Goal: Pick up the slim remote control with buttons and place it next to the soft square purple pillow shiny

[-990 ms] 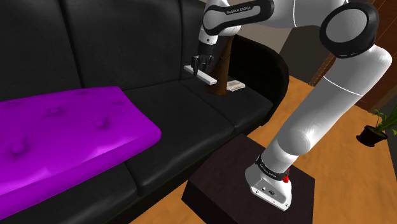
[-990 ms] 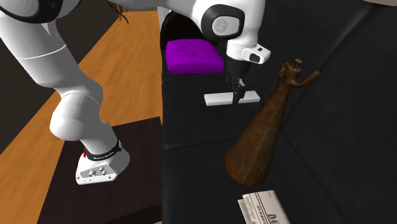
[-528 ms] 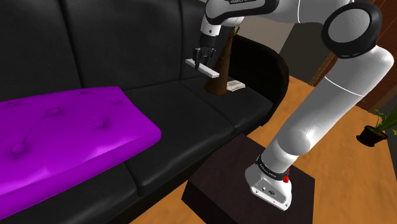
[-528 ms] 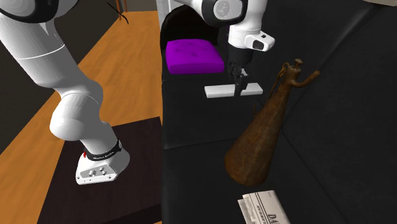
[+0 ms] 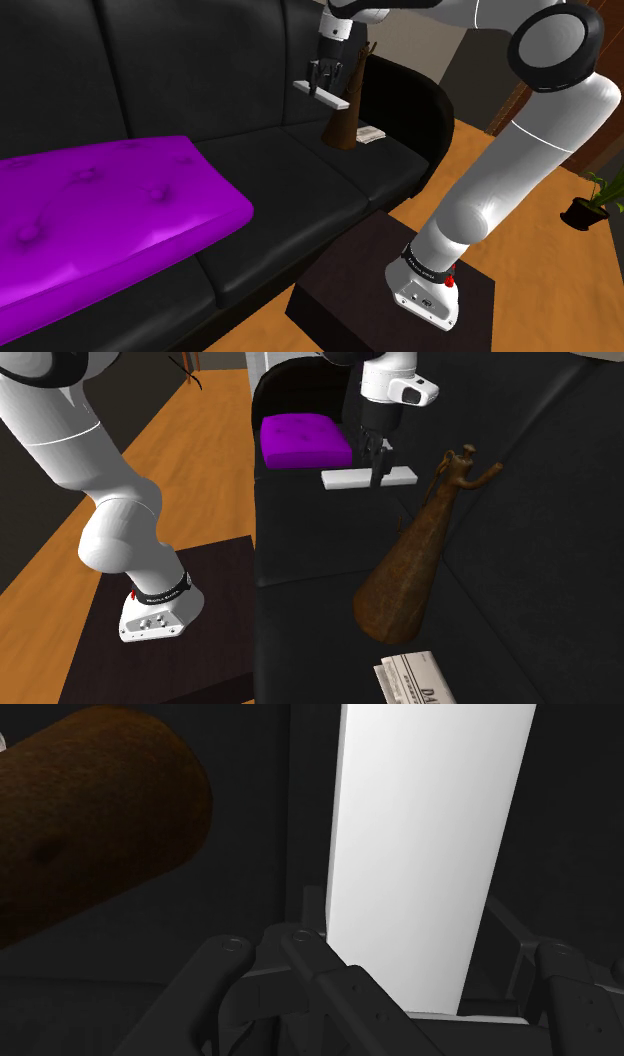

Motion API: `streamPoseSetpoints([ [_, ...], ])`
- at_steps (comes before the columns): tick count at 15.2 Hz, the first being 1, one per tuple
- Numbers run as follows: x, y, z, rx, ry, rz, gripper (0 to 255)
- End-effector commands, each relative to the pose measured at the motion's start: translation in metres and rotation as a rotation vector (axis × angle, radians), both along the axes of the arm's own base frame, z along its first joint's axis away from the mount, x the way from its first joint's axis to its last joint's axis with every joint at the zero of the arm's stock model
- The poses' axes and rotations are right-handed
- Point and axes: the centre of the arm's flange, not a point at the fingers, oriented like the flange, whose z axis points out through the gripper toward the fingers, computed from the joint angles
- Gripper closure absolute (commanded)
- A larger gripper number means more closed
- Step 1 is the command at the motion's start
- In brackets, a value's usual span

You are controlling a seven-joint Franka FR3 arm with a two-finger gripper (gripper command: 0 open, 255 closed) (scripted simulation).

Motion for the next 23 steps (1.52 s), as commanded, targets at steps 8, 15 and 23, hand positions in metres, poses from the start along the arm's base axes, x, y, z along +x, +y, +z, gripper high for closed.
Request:
streamPoseSetpoints([
  [8,-0.022,0.09,0.008,0.0,0.0,0.0,255],
  [15,-0.045,0.179,0.008,0.0,0.0,0.0,255],
  [23,-0.07,0.282,0.008,0.0,0.0,0.0,255],
])
